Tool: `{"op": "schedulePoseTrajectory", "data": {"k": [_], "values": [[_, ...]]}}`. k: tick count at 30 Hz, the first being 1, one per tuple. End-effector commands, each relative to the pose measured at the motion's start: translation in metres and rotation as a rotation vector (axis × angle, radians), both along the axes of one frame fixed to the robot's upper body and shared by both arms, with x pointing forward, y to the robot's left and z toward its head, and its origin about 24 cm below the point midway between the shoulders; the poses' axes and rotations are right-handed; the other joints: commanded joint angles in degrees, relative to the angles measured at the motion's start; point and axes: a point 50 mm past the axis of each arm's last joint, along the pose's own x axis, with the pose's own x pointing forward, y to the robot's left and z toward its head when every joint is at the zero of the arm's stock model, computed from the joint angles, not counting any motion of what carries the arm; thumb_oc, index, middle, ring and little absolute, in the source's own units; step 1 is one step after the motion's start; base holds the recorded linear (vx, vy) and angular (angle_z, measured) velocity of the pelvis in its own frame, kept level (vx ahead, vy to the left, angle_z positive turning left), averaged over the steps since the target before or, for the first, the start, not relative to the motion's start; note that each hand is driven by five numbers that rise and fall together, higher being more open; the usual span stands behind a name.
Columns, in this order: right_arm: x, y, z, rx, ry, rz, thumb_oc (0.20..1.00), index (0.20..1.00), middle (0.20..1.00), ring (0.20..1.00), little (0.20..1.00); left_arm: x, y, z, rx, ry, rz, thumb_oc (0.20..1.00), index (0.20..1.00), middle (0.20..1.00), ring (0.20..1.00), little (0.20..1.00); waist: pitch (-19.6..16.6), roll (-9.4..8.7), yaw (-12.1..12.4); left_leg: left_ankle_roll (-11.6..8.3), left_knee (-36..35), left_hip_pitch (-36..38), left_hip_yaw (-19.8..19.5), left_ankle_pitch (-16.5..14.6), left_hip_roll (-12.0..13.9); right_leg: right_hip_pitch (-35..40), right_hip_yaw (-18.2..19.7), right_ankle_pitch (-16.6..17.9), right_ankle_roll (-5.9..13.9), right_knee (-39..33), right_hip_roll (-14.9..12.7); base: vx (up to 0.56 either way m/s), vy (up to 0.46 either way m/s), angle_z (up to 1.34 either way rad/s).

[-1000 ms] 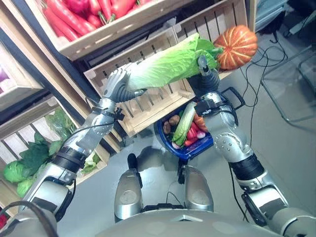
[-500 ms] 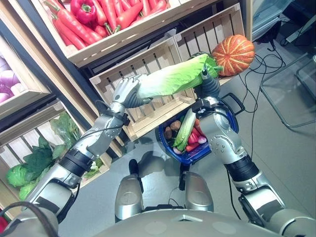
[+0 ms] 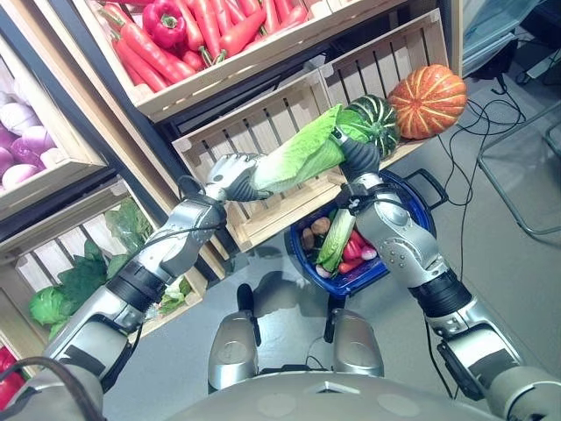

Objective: Pick up fruits and vegetables into the basket

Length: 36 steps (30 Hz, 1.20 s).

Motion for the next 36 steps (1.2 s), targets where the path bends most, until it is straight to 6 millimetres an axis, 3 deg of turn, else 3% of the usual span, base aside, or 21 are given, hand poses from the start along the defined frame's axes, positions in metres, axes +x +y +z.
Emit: {"op": "schedulePoseTrajectory", "data": {"k": [1,2,3,4,12,18,27,36], "values": [[-0.014,0.047,0.062,0.125,-0.256,0.304,0.200,0.200,0.200,0.200,0.200,-0.009,-0.030,0.027,0.076,-0.140,-0.171,0.200,0.200,0.200,0.200,0.200,0.16,-1.99,0.19,1.55,3.98,1.61,1.94,-6.50,-0.98,4.43,0.08,-0.24,3.42,-2.24,-2.19,-0.02,-0.030,0.01],[-0.015,0.048,0.061,0.142,-0.251,0.320,0.200,0.200,0.200,0.200,0.200,-0.009,-0.032,0.026,0.073,-0.144,-0.172,0.200,0.200,0.200,0.200,0.200,0.18,-2.03,0.18,1.58,3.99,1.53,1.88,-6.54,-0.98,4.36,0.14,-0.22,3.46,-2.24,-2.18,0.00,0.000,0.00],[-0.016,0.050,0.061,0.172,-0.242,0.342,0.200,0.200,0.200,0.200,0.200,-0.009,-0.032,0.026,0.060,-0.152,-0.171,0.520,0.520,0.520,0.520,0.520,0.30,-2.07,0.13,1.63,4.07,1.42,1.72,-6.63,-0.98,4.21,0.16,-0.23,3.52,-2.16,-2.20,0.00,0.000,0.00],[-0.015,0.051,0.060,0.190,-0.237,0.350,0.200,0.200,0.200,0.200,0.200,-0.009,-0.033,0.026,0.049,-0.150,-0.171,1.000,1.000,1.000,1.000,1.000,0.34,-2.05,0.16,1.66,4.05,1.39,1.67,-6.63,-0.97,4.15,0.14,-0.23,3.55,-2.12,-2.22,0.00,0.000,0.00],[-0.008,0.043,0.064,0.203,-0.261,0.290,0.200,0.200,0.200,0.200,0.200,-0.008,-0.030,0.009,-0.131,0.059,-0.130,1.000,1.000,1.000,1.000,1.000,0.93,-2.06,0.26,1.65,4.21,0.98,1.84,-6.50,-0.68,3.95,-0.21,-0.18,3.48,-2.09,-2.20,-0.02,-0.009,0.01],[-0.003,0.025,0.071,0.144,-0.308,0.203,0.200,0.200,0.200,0.200,0.200,-0.009,-0.016,-0.022,-0.298,0.338,0.011,1.000,1.000,1.000,1.000,1.000,1.89,-1.60,-0.14,1.58,4.43,0.49,2.54,-6.26,-0.40,3.32,-0.52,-0.31,3.24,-1.53,-2.23,-0.04,0.000,0.02],[0.004,-0.041,0.071,0.082,-0.351,-0.015,0.200,0.200,0.200,0.200,0.200,-0.036,0.031,-0.081,-0.509,0.693,0.244,1.000,1.000,1.000,1.000,1.000,3.79,-0.42,-1.04,1.39,4.53,-0.57,3.89,-5.63,0.13,1.91,-1.18,-0.42,2.64,-0.65,-2.23,-0.06,-0.008,0.04],[0.000,-0.098,0.064,0.022,-0.349,-0.182,0.200,0.200,0.200,0.200,0.200,-0.062,0.054,-0.101,-0.762,0.822,0.334,1.000,1.000,1.000,1.000,1.000,6.22,0.52,-2.02,1.32,5.50,-2.41,5.18,-5.31,0.88,-0.37,-1.52,-0.71,1.87,1.00,-2.12,-0.06,-0.028,0.02]]}}
